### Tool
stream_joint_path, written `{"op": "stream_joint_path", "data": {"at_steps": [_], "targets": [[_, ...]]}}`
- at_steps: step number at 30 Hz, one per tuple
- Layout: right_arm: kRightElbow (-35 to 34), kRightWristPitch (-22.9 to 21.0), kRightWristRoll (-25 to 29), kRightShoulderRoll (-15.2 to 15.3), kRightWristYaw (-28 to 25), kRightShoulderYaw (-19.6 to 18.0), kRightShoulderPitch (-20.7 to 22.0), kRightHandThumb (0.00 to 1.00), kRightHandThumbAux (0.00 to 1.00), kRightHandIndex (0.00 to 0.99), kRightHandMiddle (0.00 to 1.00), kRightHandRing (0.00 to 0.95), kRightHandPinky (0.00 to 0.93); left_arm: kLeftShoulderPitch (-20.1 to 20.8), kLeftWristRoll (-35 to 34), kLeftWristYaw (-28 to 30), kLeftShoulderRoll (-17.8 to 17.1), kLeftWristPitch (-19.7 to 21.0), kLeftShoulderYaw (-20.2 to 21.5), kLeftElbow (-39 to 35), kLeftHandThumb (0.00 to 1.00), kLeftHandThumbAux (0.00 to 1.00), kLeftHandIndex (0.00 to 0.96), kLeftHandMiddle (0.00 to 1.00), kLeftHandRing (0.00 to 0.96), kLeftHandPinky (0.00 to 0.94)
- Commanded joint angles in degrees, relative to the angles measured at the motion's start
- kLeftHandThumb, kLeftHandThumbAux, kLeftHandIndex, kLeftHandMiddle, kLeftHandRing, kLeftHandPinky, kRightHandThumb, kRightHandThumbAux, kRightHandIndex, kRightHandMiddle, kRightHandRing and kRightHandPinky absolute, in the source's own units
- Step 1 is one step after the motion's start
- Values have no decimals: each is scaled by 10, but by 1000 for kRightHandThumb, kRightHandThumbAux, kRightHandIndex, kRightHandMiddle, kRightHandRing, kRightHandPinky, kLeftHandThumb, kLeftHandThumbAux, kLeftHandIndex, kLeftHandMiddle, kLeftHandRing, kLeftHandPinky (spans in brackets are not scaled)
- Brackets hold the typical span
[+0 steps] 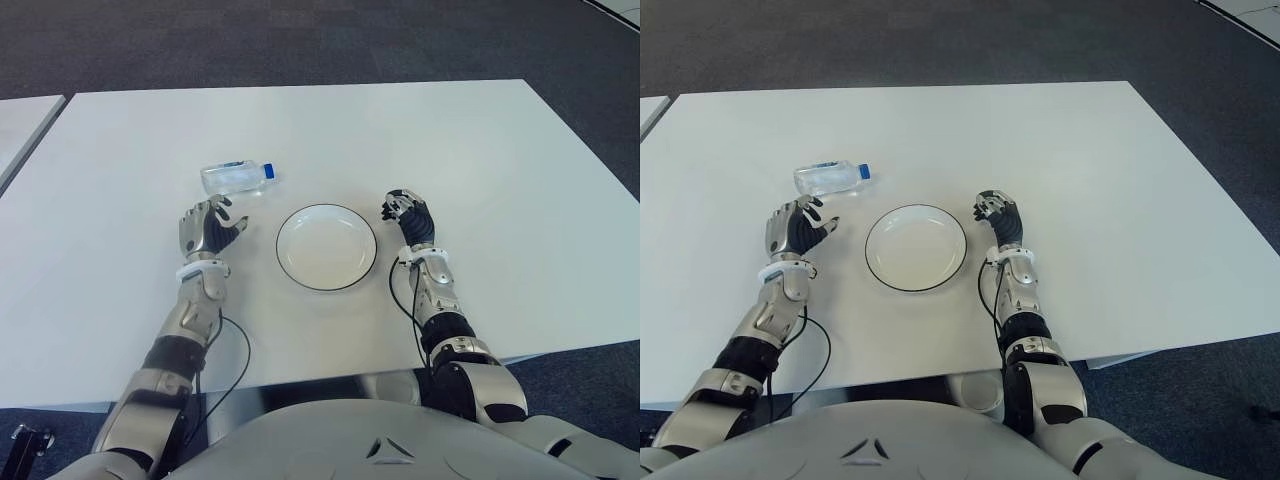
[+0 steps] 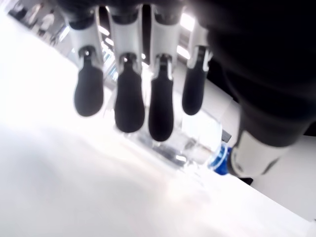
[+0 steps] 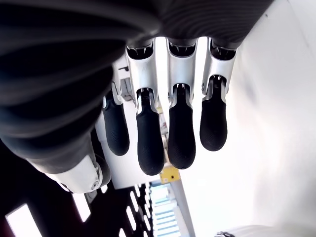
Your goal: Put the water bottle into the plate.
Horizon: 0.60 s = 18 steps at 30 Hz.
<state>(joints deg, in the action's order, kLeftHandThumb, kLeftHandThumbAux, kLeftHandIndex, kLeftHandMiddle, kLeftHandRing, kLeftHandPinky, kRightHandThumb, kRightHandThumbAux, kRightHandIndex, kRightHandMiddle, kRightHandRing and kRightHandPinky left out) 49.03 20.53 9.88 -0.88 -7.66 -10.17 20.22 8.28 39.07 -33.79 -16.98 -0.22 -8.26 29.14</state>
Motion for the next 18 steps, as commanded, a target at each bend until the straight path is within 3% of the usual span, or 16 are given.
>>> {"op": "stream_joint_path", "data": {"at_steps": [1,9,11,12,13,16,17,18], "targets": [[30,-38,12,-18,0,-7,-38,705,728,434,611,589,575,37,55,-69,-24,4,-35,56,838,677,398,563,669,633],[35,-40,16,-20,-6,-8,-36,706,726,435,616,590,575,97,79,-138,-41,5,-59,122,839,673,407,555,645,616],[36,-39,16,-20,-6,-8,-36,706,726,435,617,592,578,109,82,-149,-45,5,-63,134,834,677,397,538,583,558],[36,-38,16,-21,-5,-8,-36,706,726,435,618,592,578,118,83,-153,-49,4,-66,143,832,678,407,506,504,485],[36,-38,16,-21,-5,-8,-36,706,726,435,617,591,578,125,83,-156,-52,3,-68,149,778,693,408,433,422,403],[36,-43,16,-21,-3,-8,-35,707,726,435,615,587,573,148,81,-165,-59,-2,-76,173,712,710,407,314,292,279],[36,-44,16,-21,-3,-8,-35,707,726,435,614,585,572,154,80,-168,-61,-4,-78,181,589,694,317,262,234,222],[36,-46,16,-21,-4,-9,-35,707,726,435,613,585,571,163,81,-170,-63,-5,-81,192,543,689,284,243,213,201]]}}
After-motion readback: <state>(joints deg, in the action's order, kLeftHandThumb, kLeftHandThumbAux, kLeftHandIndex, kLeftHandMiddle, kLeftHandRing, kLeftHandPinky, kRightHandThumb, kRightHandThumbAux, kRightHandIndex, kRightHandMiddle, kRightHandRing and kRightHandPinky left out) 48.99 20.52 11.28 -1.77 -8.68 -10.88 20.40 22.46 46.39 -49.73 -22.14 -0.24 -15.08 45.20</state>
